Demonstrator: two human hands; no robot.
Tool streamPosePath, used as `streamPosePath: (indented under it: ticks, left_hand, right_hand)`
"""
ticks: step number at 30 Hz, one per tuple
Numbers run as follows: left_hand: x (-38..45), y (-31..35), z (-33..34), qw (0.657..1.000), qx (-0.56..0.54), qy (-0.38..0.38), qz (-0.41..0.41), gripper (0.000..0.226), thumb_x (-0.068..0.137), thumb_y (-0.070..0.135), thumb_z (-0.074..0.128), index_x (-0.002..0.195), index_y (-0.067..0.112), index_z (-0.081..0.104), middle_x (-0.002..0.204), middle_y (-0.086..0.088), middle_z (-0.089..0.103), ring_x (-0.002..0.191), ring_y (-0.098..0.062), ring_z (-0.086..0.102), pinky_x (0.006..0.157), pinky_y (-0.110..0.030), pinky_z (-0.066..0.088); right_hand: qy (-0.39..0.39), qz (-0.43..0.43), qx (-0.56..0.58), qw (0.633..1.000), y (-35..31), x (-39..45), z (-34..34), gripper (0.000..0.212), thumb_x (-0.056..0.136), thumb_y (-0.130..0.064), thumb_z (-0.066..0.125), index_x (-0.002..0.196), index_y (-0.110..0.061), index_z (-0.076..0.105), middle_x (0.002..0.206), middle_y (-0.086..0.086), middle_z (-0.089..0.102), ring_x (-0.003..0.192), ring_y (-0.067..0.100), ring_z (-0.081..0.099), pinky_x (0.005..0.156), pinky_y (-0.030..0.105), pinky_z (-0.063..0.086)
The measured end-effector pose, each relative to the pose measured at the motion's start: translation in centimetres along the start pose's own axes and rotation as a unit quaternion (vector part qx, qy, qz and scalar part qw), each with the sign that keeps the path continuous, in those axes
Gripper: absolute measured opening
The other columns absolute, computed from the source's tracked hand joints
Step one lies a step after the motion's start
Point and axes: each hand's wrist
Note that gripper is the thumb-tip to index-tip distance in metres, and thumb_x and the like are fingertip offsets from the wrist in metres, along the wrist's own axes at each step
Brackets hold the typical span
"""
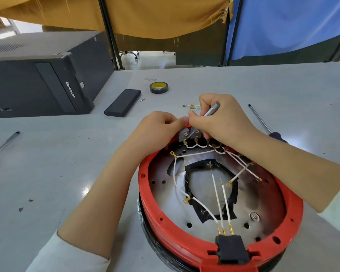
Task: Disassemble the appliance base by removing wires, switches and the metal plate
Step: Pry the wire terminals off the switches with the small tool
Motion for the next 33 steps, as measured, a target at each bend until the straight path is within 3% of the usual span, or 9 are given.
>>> streamPosePath:
  ticks: [6, 10, 16, 21, 33]
  left_hand:
    - [-0.1, 0.3, 0.0, 1.000, 0.017, 0.003, 0.008, 0.042, 0.090, 0.049, 0.050, 0.065, 0.017, 0.058, 0.038, 0.011, 0.041, 0.039, 0.001, 0.041, 0.038, -0.009, 0.030]
    - [-0.1, 0.4, 0.0, 1.000, 0.017, 0.007, 0.010, 0.042, 0.090, 0.048, 0.051, 0.065, 0.016, 0.059, 0.040, 0.010, 0.039, 0.040, 0.001, 0.041, 0.038, -0.009, 0.030]
    - [-0.3, 0.4, 0.0, 1.000, -0.004, 0.004, 0.000, 0.048, 0.087, 0.054, 0.051, 0.067, 0.011, 0.059, 0.037, 0.012, 0.038, 0.039, -0.003, 0.038, 0.037, -0.010, 0.029]
    - [-0.2, 0.3, -0.1, 1.000, -0.007, 0.005, 0.000, 0.049, 0.088, 0.052, 0.050, 0.073, 0.006, 0.062, 0.037, 0.012, 0.039, 0.038, -0.002, 0.038, 0.036, -0.010, 0.028]
    - [-0.3, 0.3, -0.1, 1.000, -0.016, 0.004, -0.003, 0.050, 0.088, 0.053, 0.052, 0.074, 0.006, 0.062, 0.045, 0.009, 0.042, 0.039, -0.002, 0.039, 0.037, -0.010, 0.029]
  right_hand:
    - [0.014, 0.022, -0.031, 0.999, -0.4, 0.6, 0.4, 0.034, 0.077, -0.013, 0.064, 0.053, -0.012, 0.039, 0.044, 0.012, 0.047, 0.030, 0.010, 0.044, 0.044, 0.034, 0.045]
    - [-0.006, 0.053, -0.043, 0.998, -0.5, 1.4, 0.4, 0.032, 0.074, -0.011, 0.062, 0.053, -0.012, 0.039, 0.041, 0.009, 0.046, 0.029, 0.009, 0.042, 0.046, 0.027, 0.040]
    - [0.039, -0.002, -0.067, 0.997, -0.3, 0.3, 0.1, 0.035, 0.078, -0.013, 0.063, 0.053, -0.013, 0.037, 0.046, 0.008, 0.042, 0.037, 0.010, 0.040, 0.044, 0.034, 0.039]
    - [0.011, 0.008, -0.045, 0.999, -0.3, 0.4, 0.2, 0.035, 0.078, -0.013, 0.063, 0.054, -0.013, 0.038, 0.048, 0.019, 0.049, 0.030, 0.008, 0.044, 0.043, 0.035, 0.044]
    - [0.042, 0.012, -0.021, 0.999, -0.2, 0.2, 0.3, 0.035, 0.081, -0.012, 0.062, 0.055, -0.009, 0.039, 0.042, 0.015, 0.047, 0.029, 0.009, 0.043, 0.040, 0.028, 0.040]
Point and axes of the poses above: each hand's wrist, its own x-axis towards the middle knuckle, its own z-axis out of the palm, y = z × x
